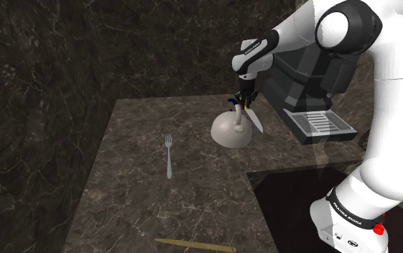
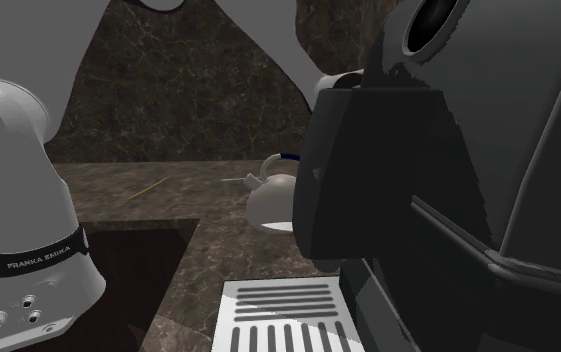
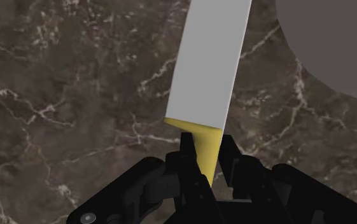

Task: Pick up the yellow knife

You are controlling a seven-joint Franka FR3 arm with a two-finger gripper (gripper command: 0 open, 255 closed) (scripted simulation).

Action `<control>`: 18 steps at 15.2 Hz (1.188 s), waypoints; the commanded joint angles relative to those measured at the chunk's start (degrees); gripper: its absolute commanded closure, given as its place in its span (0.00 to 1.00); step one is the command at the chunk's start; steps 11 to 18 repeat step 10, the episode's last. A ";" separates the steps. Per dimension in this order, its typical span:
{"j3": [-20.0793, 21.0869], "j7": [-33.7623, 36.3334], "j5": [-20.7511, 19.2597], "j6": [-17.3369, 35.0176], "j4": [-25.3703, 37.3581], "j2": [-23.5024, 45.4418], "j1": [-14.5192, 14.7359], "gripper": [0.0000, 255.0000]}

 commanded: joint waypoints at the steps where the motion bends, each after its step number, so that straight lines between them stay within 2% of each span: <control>1: -0.11 0.04 -0.17 -1.10 0.08 -1.00 0.07 1.00; 8: -0.44 0.21 -0.71 -5.15 0.98 -4.19 0.31 1.00; 18: -0.45 0.22 -0.72 -5.24 1.01 -4.25 0.32 1.00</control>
